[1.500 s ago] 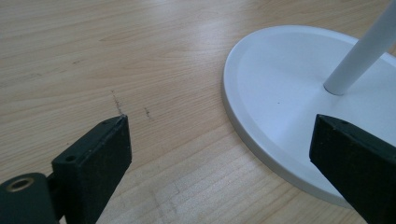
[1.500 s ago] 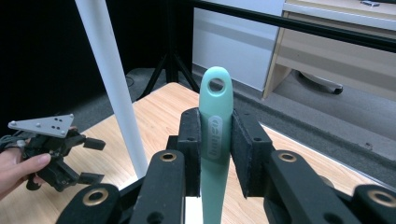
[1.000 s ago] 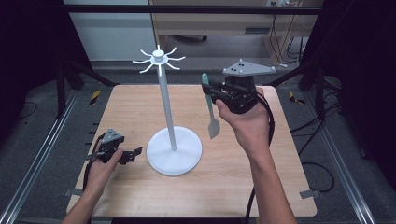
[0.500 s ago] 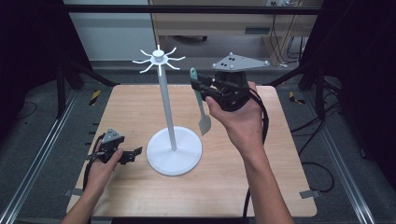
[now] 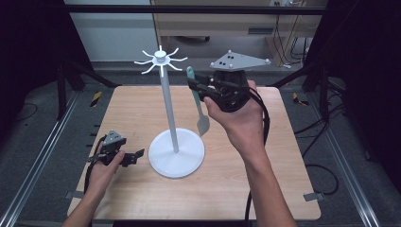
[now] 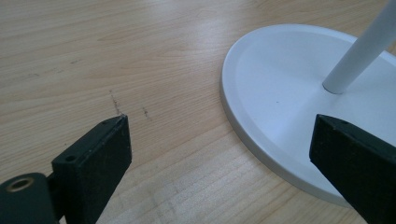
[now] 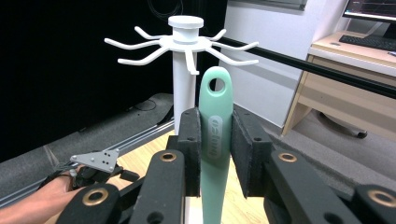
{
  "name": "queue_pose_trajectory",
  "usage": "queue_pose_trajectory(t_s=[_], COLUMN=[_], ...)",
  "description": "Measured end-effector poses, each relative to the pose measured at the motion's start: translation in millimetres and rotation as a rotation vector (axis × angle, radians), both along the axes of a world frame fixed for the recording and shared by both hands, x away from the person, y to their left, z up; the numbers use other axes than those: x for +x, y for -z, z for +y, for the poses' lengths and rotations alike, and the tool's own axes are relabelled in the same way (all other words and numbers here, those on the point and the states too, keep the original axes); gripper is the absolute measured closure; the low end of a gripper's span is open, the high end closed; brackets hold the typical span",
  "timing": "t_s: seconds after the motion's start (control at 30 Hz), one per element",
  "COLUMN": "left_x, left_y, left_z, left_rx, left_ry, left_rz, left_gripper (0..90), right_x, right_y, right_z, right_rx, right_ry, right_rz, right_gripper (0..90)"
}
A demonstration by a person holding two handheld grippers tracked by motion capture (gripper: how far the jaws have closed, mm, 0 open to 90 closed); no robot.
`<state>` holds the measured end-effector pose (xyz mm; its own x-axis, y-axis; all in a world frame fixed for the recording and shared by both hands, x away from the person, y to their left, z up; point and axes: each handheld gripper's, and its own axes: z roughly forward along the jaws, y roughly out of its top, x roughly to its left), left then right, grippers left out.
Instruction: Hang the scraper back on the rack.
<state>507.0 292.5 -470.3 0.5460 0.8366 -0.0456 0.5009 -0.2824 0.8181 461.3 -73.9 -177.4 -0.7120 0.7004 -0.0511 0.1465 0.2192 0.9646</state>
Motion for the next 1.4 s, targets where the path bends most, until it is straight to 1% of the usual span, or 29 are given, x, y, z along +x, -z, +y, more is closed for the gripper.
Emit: queue_pose_trajectory(t_s=[0.77,1.4], left_x=[0.1,0.1], left_y=[0.1,0.1], left_z=[-0.1,0.1], left_rx=[-0.002,0.0], left_ry=[-0.001,-0.002], left_rz=[0.001,0.002], left_gripper=[5.4,5.4], right_x=[0.0,5.5], right_y=[-2.5,-2.8], right_z=[4.7,10.6], right_rx=[0.004,-0.004], right_ry=[-0.028,-0.044], right_rz=[-0.003,0.015], right_gripper=[74.5,74.4])
